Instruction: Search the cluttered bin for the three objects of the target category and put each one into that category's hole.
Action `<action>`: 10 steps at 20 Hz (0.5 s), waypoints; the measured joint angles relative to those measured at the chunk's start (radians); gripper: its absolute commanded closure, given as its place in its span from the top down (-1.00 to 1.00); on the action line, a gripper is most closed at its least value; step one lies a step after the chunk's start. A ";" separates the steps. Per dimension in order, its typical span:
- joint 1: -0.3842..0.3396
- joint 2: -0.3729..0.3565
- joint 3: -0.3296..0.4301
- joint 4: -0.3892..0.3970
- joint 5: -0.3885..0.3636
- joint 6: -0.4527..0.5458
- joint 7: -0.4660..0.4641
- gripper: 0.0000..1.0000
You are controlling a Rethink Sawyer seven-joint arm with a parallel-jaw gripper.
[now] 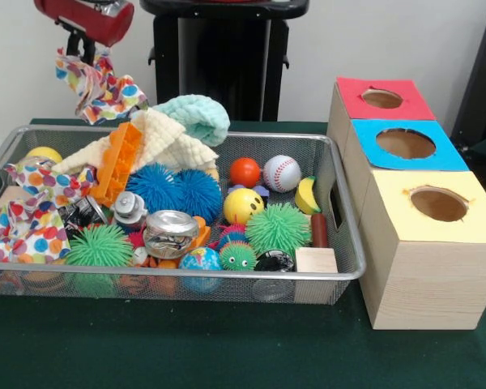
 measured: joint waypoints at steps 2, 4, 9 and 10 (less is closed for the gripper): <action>0.001 -0.003 0.000 0.016 0.010 0.000 0.000 -1.00; 0.006 -0.007 0.000 0.050 0.037 -0.008 0.000 -1.00; 0.035 -0.013 0.000 0.119 0.089 -0.046 0.000 -1.00; 0.046 -0.014 0.000 0.133 0.097 -0.059 0.000 -1.00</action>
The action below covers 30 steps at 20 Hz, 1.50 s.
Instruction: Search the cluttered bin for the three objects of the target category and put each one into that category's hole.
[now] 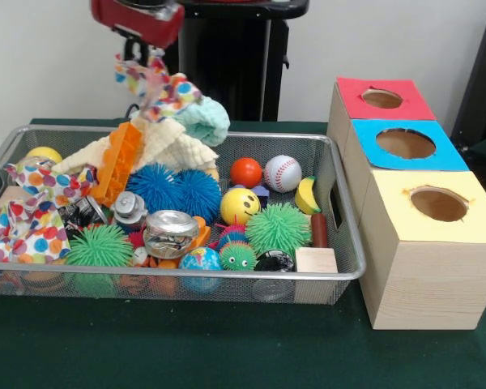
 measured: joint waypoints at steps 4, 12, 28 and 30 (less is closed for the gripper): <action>0.047 0.000 0.000 0.044 0.023 -0.058 0.000 -1.00; 0.131 0.047 -0.004 0.083 0.057 -0.222 0.000 -1.00; 0.159 0.099 -0.034 0.122 0.083 -0.298 0.000 1.00; 0.152 0.095 -0.035 0.131 0.094 -0.298 0.000 1.00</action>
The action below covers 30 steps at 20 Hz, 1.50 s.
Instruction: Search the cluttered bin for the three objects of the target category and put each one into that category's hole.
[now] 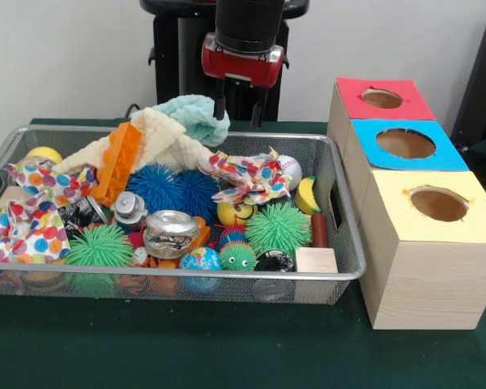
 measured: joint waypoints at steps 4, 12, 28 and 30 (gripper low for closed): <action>-0.022 -0.011 0.000 0.001 0.015 0.000 0.000 1.00; -0.110 -0.049 0.000 -0.010 0.033 0.000 0.000 1.00; -0.232 0.113 -0.006 -0.186 -0.128 -0.018 0.000 1.00; -0.238 0.132 -0.006 -0.202 -0.147 -0.026 0.000 1.00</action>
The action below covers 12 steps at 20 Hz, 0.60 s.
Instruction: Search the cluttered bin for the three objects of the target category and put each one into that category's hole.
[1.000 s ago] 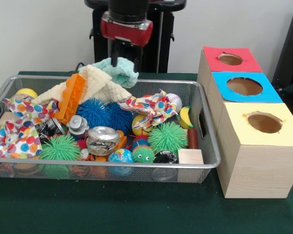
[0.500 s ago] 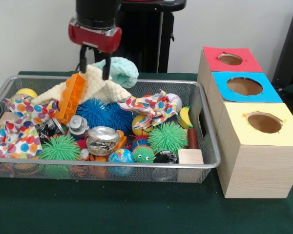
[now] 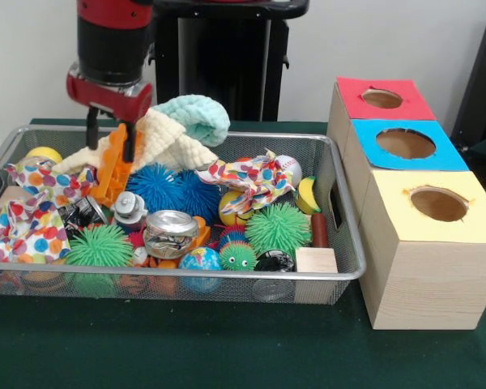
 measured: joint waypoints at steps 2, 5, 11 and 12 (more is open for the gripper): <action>-0.002 0.034 -0.005 -0.031 -0.041 -0.010 0.000 1.00; 0.000 0.053 -0.010 -0.050 -0.070 -0.011 0.000 1.00; 0.029 0.081 -0.045 -0.095 -0.143 -0.011 0.000 1.00; 0.035 0.082 -0.050 -0.100 -0.151 -0.011 0.000 1.00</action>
